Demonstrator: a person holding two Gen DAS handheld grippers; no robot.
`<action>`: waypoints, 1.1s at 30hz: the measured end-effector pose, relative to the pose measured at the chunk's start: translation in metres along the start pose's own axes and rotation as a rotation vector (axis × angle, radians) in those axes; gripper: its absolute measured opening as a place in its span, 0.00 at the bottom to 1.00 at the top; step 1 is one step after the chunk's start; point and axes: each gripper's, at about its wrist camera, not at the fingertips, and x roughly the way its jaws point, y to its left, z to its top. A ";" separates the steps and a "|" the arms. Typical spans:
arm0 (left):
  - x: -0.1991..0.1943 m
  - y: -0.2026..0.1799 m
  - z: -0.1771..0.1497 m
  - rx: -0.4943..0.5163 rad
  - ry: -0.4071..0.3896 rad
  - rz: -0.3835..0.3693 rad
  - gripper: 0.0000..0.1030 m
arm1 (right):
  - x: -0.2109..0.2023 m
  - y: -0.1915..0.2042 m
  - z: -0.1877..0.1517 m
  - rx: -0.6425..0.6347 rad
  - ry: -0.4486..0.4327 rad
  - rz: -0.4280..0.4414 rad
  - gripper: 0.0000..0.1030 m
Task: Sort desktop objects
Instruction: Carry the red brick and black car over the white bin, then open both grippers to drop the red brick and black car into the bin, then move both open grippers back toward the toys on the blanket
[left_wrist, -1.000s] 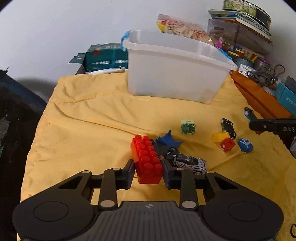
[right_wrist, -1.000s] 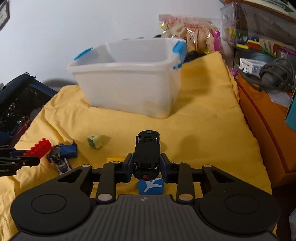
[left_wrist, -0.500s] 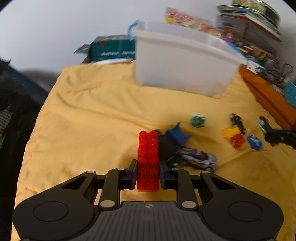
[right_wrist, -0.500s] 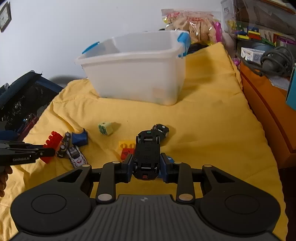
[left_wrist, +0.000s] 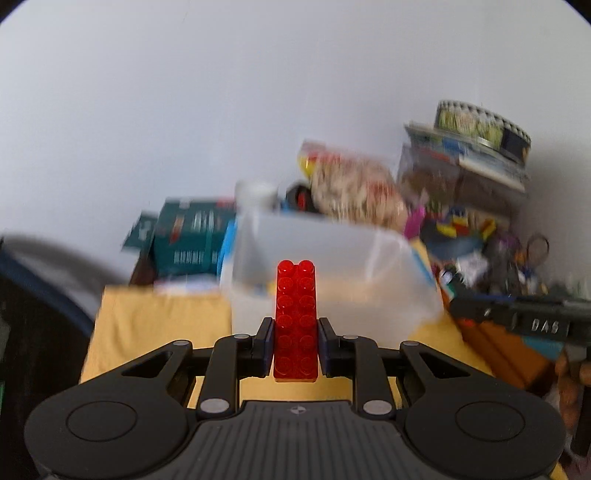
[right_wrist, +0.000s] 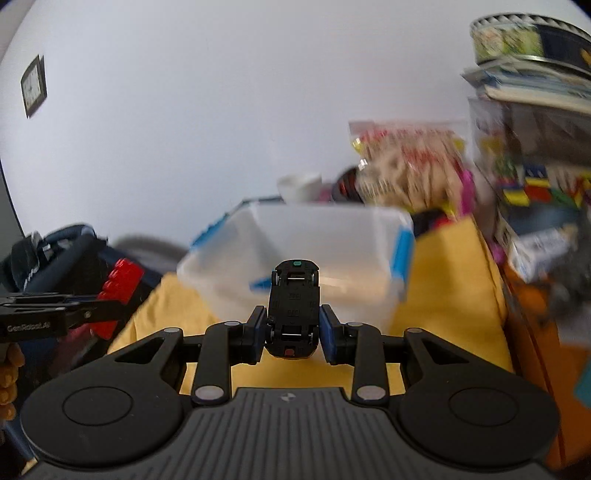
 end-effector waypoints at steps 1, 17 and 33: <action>0.007 -0.001 0.012 -0.004 -0.008 -0.007 0.26 | 0.006 0.000 0.008 -0.005 0.001 -0.003 0.32; 0.086 0.002 0.068 0.004 0.021 0.035 0.72 | 0.077 -0.023 0.047 -0.025 0.071 -0.083 0.74; 0.026 0.023 -0.129 -0.004 0.292 0.051 0.71 | -0.007 -0.028 -0.138 -0.052 0.236 -0.110 0.73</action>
